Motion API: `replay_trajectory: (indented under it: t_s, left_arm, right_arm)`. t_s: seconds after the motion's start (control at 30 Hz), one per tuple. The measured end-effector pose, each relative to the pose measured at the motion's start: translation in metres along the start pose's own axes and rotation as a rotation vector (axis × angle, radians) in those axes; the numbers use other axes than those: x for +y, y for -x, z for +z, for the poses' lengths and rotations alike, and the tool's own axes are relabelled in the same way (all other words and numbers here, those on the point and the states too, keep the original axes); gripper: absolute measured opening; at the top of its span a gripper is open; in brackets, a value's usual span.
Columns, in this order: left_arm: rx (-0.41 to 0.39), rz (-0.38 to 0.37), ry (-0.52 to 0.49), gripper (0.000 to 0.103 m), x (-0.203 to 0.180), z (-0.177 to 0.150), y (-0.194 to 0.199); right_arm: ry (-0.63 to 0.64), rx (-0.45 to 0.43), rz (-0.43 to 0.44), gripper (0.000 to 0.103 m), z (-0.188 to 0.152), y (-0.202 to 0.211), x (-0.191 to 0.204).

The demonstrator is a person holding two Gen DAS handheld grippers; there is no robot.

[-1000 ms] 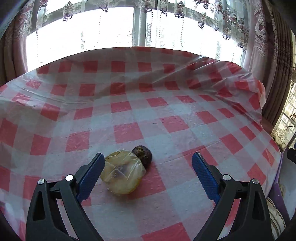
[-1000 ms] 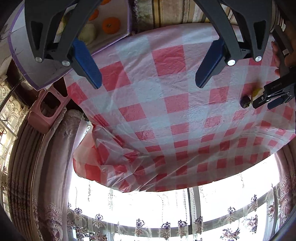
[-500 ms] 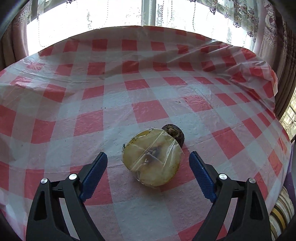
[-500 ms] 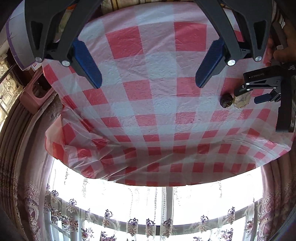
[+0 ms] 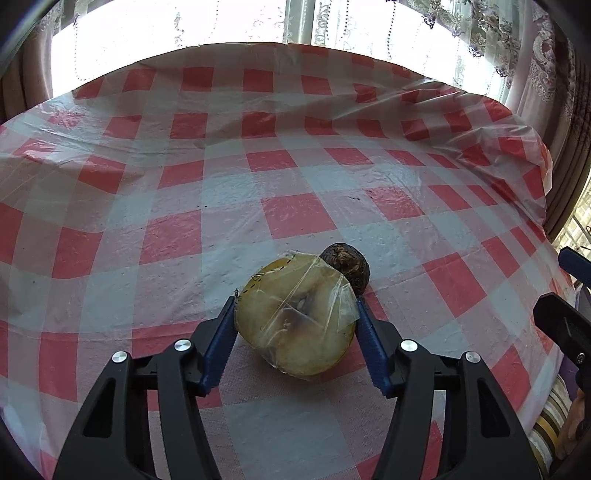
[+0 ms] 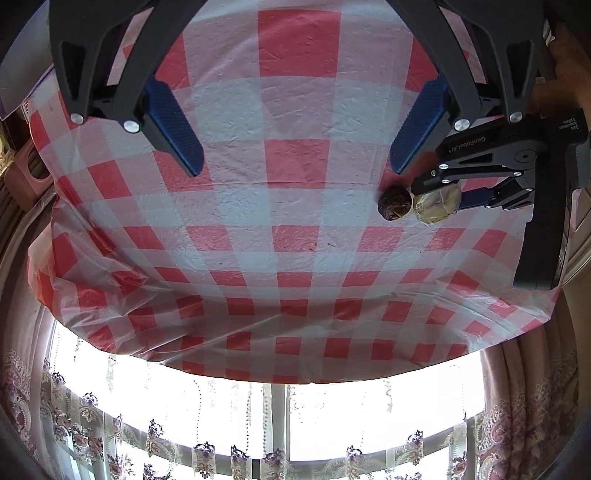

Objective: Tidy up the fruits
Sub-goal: 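Grasp the plastic-wrapped pear half with the left tool, then grasp the dark dried fruit with the right tool while the left tool holds the pear half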

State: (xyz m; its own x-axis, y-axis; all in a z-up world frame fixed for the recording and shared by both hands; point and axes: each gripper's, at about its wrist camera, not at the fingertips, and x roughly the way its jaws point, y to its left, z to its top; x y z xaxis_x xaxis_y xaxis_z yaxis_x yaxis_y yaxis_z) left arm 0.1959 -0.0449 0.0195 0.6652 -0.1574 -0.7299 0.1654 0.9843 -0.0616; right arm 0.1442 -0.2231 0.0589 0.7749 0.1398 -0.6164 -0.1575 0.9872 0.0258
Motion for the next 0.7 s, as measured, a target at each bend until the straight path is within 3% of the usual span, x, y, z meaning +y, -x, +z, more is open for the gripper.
replay_trajectory:
  t_s: [0.57, 0.7]
  left_arm:
    - [-0.037, 0.187, 0.276, 0.059, 0.062, -0.010, 0.013]
    - [-0.042, 0.206, 0.311, 0.059, 0.068, -0.012, 0.016]
  right_arm:
    - [0.114, 0.076, 0.037, 0.101, 0.015, -0.058, 0.062]
    - [0.127, 0.111, 0.047, 0.092, 0.018, -0.075, 0.074]
